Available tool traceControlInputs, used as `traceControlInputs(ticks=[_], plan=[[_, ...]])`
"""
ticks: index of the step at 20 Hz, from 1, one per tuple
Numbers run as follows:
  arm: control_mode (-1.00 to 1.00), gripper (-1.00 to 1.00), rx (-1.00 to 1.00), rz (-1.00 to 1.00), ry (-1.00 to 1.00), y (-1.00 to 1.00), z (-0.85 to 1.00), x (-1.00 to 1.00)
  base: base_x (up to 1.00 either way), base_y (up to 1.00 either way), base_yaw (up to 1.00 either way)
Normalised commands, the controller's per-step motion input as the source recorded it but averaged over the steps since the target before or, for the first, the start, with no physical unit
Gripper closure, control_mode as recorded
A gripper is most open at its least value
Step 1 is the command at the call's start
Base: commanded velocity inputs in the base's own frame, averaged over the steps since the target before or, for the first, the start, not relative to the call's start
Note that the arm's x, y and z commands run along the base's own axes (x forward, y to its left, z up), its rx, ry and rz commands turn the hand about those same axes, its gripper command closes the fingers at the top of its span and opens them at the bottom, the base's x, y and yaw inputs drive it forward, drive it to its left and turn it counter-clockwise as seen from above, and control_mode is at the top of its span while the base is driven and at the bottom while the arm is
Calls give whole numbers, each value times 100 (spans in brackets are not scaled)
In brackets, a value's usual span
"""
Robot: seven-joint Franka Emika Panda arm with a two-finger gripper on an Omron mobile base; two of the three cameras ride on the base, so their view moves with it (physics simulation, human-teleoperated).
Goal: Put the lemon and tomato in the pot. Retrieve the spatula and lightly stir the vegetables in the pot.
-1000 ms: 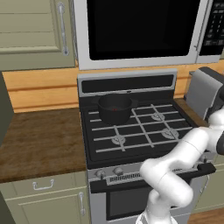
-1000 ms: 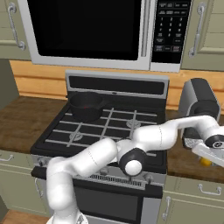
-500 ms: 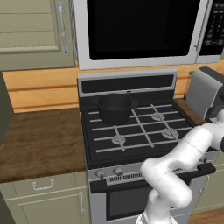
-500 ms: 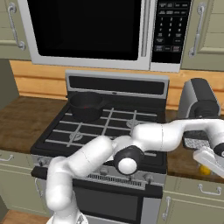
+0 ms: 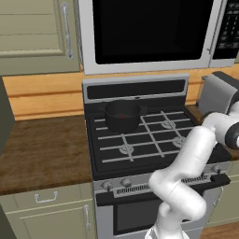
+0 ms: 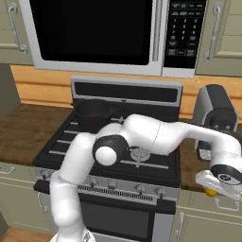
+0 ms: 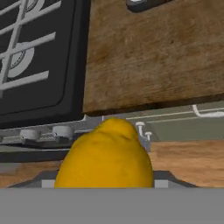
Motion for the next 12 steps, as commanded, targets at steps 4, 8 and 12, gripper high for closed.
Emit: traceControlInputs(ticks=[4, 8, 12], plan=[[-100, 100, -31, -3, -16, 100, 29, 0, 0, 0, 0], [-100, 100, -18, -4, -2, 100, 71, 0, 0, 0, 0], [-100, 100, -6, -1, 0, 100, 93, 0, 0, 0, 0]])
